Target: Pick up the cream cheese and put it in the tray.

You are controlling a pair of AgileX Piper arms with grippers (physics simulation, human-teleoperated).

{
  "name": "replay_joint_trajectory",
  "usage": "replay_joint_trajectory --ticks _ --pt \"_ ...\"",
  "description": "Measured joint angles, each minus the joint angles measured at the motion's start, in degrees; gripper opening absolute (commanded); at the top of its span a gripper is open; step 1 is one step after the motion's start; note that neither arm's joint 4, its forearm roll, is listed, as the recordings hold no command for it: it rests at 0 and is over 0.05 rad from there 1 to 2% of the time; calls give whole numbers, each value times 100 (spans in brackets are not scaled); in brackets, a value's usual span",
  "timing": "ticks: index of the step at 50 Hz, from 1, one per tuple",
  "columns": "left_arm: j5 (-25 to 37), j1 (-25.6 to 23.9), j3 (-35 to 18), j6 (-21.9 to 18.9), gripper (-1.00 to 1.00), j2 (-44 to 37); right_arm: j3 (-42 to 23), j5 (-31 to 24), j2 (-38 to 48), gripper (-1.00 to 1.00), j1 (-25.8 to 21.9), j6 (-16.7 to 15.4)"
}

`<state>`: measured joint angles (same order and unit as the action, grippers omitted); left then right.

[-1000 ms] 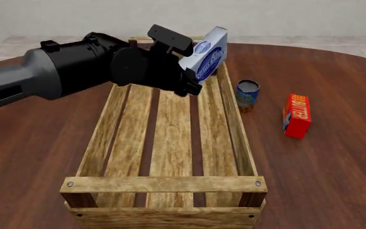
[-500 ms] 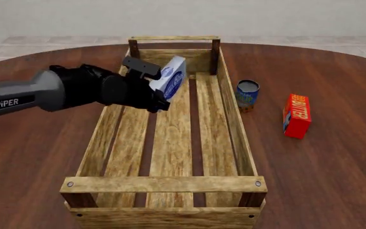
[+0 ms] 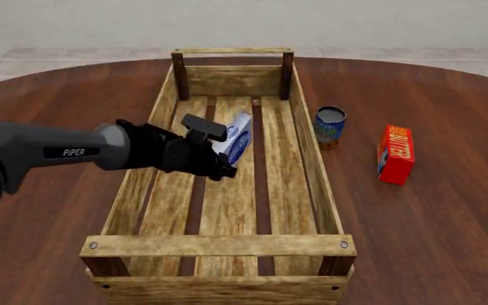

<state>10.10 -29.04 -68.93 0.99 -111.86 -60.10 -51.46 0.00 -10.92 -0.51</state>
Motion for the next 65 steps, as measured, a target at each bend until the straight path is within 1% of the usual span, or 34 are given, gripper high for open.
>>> replay_joint_trajectory --ticks 19,20,33,44,54,65 --pt "-121 -143 67 180 -100 -154 179 98 0 100 -46 13" --pt "-124 -150 68 182 100 -154 187 103 0 100 -49 12" --pt "-112 -268 104 45 100 -207 223 113 0 100 -72 17" --pt "-45 -319 83 41 100 -153 232 107 0 100 -85 20" --pt "62 -409 90 41 100 29 255 121 0 100 -106 18" --pt "252 -494 94 -67 100 321 281 135 0 100 -133 16"
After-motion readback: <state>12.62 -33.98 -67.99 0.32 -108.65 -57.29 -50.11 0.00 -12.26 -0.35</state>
